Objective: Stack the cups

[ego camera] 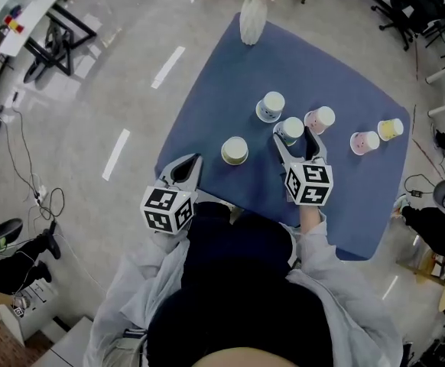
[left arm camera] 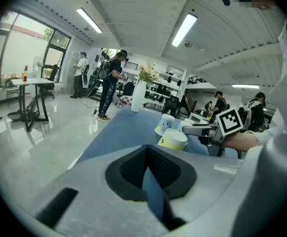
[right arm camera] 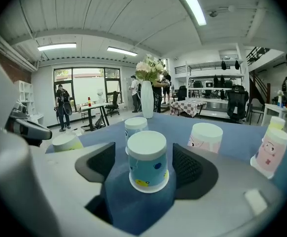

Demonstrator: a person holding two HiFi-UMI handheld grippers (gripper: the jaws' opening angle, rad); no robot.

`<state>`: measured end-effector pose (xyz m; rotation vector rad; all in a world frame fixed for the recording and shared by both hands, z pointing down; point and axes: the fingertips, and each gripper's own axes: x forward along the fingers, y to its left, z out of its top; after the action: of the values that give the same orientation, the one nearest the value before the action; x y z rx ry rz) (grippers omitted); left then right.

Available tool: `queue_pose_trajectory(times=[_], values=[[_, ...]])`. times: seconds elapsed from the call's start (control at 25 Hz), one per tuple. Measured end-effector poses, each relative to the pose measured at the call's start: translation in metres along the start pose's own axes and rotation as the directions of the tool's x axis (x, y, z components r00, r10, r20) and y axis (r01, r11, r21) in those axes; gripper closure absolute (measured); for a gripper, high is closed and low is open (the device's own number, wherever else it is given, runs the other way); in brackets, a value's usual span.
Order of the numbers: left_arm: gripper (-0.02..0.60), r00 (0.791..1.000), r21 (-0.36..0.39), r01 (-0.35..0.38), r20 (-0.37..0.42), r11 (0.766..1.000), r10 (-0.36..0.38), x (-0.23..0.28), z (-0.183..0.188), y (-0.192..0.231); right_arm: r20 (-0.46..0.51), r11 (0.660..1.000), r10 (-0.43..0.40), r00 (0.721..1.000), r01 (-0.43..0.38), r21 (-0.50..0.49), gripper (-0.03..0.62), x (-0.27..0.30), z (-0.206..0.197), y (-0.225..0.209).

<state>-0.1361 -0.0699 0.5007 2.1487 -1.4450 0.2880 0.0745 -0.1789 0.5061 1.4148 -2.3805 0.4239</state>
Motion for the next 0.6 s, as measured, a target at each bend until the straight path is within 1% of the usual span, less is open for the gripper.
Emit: queue_pose_trajectory(times=[0.08,0.12,0.24,0.4,0.6], values=[[0.583,1.0,-0.009,-0.019,-0.002,1.0,0.019,-0.003,-0.004,0.001,0.012,1.0,-0.009,1.0,0.009,0.014,0.248,0.004,0.001,-0.009],[0.583,1.0,-0.014,-0.028,-0.003,0.999,0.028,-0.004,-0.005,0.002,0.017,1.0,-0.014,1.0,0.013,0.021,0.287,0.006,0.002,-0.012],[0.583,0.999,-0.027,-0.05,-0.003,0.998,0.05,-0.01,-0.008,0.007,0.025,1.0,-0.016,1.0,0.015,0.027,0.319,0.01,0.003,-0.012],[0.583,0.998,-0.036,-0.06,-0.004,0.998,0.06,-0.013,-0.01,0.009,0.023,1.0,-0.016,1.0,0.016,0.011,0.322,0.011,0.002,-0.008],[0.583,0.999,-0.027,-0.043,0.0,0.999,0.043,-0.013,-0.009,0.004,0.019,1.0,-0.01,1.0,0.01,0.007,0.322,0.01,0.002,-0.006]])
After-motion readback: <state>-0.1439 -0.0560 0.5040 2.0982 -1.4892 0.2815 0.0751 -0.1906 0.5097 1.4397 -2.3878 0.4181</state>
